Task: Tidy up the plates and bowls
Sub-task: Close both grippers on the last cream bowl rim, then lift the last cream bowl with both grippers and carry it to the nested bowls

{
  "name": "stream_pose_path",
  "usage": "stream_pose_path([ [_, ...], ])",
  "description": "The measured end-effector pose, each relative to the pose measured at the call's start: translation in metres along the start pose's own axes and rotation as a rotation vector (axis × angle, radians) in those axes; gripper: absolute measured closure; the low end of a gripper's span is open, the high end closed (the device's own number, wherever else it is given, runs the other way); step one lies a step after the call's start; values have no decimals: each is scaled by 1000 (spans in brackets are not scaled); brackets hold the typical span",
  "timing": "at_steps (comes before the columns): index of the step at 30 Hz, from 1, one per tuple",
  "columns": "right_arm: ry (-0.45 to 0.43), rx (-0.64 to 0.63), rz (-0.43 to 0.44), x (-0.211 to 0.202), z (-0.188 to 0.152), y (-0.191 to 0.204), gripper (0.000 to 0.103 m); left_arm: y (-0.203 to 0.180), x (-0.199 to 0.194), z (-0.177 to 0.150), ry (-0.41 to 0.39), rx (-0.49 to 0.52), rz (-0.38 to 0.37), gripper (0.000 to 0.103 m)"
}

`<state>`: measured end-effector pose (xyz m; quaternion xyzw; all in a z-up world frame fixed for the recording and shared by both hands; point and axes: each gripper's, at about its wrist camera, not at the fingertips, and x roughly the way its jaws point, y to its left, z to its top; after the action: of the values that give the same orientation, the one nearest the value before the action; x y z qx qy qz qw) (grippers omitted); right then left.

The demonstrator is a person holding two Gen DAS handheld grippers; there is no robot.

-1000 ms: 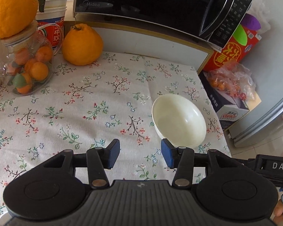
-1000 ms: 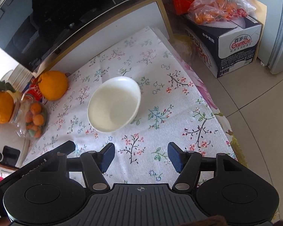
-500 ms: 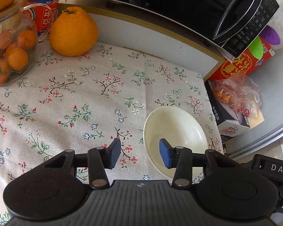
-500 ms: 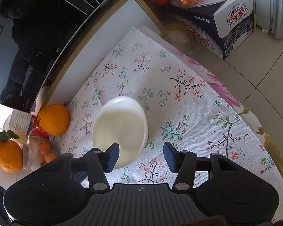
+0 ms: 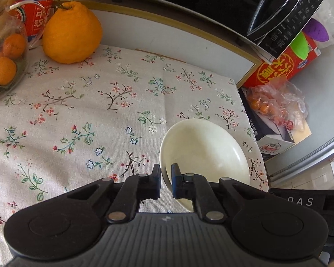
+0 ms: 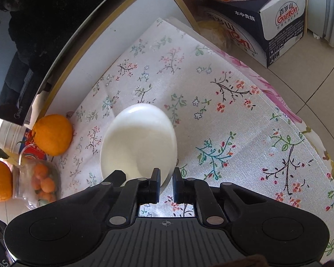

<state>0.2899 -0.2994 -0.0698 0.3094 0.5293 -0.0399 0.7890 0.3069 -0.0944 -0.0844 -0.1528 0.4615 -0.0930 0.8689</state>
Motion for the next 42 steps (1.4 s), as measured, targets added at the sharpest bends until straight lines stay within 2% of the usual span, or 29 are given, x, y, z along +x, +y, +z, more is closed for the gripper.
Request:
stream_pose_path([
  [9, -26, -47, 20, -22, -7, 6, 91, -3, -24, -4, -40, 2, -7, 96],
  [18, -21, -84, 18, -40, -23, 7, 91, -8, -50, -22, -60, 18, 9, 96],
  [42, -96, -245, 72, -92, -71, 24, 91, 3, -110, -51, -99, 30, -36, 94],
])
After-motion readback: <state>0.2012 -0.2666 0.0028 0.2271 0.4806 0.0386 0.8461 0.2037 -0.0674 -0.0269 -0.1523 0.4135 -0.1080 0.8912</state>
